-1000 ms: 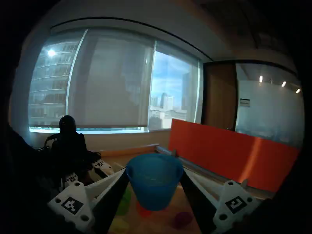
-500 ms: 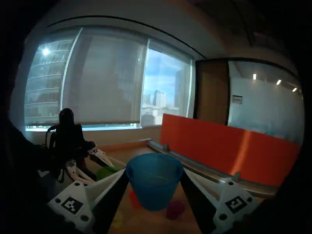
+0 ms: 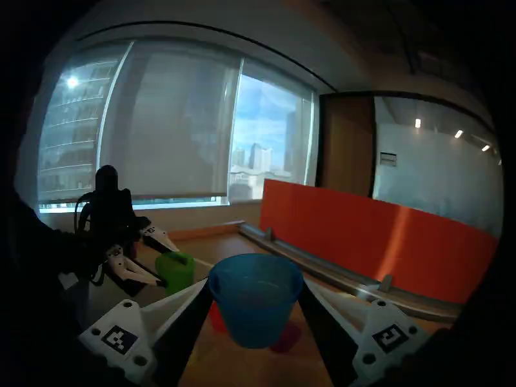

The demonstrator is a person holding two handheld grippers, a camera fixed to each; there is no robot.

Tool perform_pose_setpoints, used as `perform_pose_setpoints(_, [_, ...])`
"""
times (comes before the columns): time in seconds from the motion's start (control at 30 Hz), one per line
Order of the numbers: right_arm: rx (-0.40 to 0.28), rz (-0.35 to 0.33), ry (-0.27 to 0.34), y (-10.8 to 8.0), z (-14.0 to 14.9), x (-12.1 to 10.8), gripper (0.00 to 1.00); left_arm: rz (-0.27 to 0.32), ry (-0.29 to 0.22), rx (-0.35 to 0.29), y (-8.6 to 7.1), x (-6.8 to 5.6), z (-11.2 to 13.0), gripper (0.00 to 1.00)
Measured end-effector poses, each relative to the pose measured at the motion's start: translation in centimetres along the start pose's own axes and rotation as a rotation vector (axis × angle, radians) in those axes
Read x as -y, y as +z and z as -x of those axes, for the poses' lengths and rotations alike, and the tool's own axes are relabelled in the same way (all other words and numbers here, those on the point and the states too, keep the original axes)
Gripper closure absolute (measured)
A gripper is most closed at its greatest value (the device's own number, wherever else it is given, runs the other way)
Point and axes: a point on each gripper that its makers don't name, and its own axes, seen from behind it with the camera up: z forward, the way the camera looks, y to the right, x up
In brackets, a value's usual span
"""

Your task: Pour water

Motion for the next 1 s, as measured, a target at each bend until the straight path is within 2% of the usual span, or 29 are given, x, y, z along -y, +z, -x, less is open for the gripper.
perform_pose_setpoints(0.37, [0.067,-0.018,0.015,1.0,3.2,0.1,0.09,-0.012,-0.005,0.065,-0.4,0.5,2.5,0.15])
perform_pose_setpoints(0.6, [0.130,-0.021,0.023,1.4,6.2,-0.3,0.09,-0.016,0.005,0.126,-0.2,0.6,4.5,0.15])
perform_pose_setpoints(1.0, [0.196,-0.038,0.052,1.8,9.5,-0.6,0.09,-0.014,-0.017,0.241,0.2,1.1,8.4,0.15])
